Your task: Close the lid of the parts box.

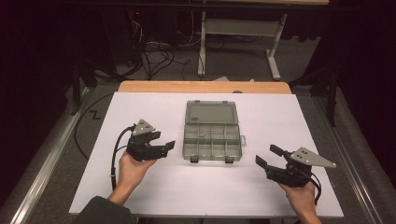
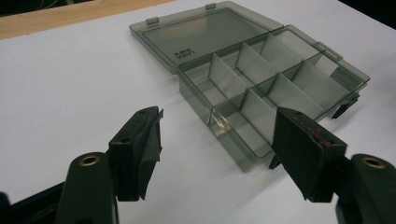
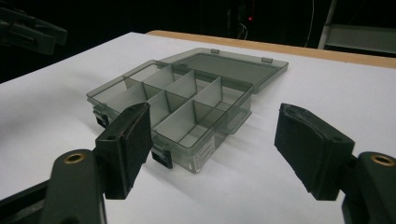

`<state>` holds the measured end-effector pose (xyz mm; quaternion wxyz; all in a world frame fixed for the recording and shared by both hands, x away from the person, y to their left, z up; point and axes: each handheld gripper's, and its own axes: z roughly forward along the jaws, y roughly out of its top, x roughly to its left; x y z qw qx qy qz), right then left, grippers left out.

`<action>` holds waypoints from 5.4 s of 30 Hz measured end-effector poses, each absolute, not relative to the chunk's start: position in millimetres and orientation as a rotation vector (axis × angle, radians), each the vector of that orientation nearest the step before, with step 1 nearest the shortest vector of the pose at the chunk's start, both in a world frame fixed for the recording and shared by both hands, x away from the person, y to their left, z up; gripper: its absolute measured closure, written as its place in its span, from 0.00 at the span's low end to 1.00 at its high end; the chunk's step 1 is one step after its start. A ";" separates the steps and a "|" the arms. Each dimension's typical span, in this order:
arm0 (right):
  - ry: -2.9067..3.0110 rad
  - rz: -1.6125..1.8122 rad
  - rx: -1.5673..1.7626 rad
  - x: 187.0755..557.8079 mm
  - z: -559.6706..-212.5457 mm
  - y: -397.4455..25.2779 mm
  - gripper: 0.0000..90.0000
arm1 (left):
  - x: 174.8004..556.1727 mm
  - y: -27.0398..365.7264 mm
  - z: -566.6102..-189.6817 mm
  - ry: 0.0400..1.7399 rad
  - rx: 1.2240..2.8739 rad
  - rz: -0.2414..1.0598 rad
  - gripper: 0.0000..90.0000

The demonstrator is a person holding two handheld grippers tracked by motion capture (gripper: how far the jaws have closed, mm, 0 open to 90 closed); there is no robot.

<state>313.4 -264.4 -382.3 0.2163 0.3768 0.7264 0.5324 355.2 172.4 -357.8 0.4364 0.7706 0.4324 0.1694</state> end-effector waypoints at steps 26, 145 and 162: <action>2.102 1.394 1.054 341.8 -380.7 -233.9 0.38 | 404.3 136.4 -357.2 1.093 1.995 0.378 0.37; 2.473 0.559 1.593 449.8 -372.3 -160.0 0.62 | 508.1 113.3 -380.8 1.269 2.138 0.223 0.32; 2.472 0.556 1.597 449.6 -372.2 -159.7 0.62 | 524.8 105.6 -381.8 1.326 2.133 0.112 0.32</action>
